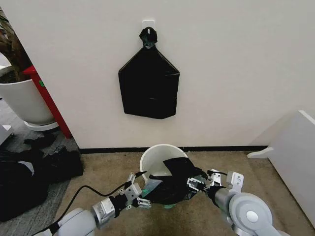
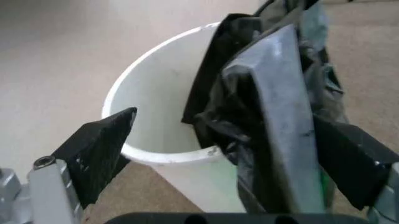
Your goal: Place the garbage bag over the trash bin.
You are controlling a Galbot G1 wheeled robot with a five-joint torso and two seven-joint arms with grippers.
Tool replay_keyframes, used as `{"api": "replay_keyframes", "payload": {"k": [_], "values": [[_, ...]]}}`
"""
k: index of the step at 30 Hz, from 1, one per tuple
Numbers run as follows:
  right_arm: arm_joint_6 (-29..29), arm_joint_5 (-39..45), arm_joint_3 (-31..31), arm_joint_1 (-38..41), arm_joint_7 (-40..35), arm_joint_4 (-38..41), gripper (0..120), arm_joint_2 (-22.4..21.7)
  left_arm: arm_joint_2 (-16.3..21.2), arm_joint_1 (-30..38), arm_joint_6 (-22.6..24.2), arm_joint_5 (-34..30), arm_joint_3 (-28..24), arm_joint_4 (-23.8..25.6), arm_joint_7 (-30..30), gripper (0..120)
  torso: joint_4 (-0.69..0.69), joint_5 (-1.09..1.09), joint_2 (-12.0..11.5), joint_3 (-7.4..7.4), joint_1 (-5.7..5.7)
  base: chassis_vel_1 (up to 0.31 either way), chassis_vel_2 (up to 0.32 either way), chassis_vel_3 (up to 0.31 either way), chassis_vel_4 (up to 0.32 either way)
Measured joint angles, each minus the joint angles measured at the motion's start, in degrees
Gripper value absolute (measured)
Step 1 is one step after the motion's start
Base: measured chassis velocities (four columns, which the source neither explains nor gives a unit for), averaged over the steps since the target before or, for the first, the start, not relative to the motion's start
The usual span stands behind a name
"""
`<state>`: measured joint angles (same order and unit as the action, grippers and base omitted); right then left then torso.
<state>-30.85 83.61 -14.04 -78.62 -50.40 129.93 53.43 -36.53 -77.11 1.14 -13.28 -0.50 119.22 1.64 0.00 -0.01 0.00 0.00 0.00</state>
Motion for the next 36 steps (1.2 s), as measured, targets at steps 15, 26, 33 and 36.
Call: {"api": "replay_keyframes", "payload": {"k": [15,26,33,36], "values": [[-0.03,-0.66,0.13,-0.72,0.4,0.17,100,-0.11,-3.48,0.08,1.76,-5.04,4.02,-1.22,-6.04,100,0.0,0.01,0.0,0.0,0.0,0.0,0.0,0.0,0.0],[-0.03,-1.36,0.0,-1.04,0.59,0.11,100,-0.09,-5.76,2.63,2.64,-10.34,5.78,-6.14,-8.16,100,0.0,0.0,0.0,0.0,0.0,0.0,0.0,0.0,0.0],[0.31,-2.5,-1.89,-1.27,2.39,-1.41,100,0.18,-6.53,2.8,2.75,-11.92,6.07,-7.65,-8.95,100,0.0,0.01,0.0,0.0,0.0,0.0,0.0,0.0,0.0],[-0.82,-1.76,-3.54,-1.96,3.32,-0.44,100,-0.3,-6.67,2.92,2.81,-12.16,6.08,-7.76,-8.96,100,0.0,0.0,0.0,0.0,0.0,0.0,0.0,0.0,0.0]]}}
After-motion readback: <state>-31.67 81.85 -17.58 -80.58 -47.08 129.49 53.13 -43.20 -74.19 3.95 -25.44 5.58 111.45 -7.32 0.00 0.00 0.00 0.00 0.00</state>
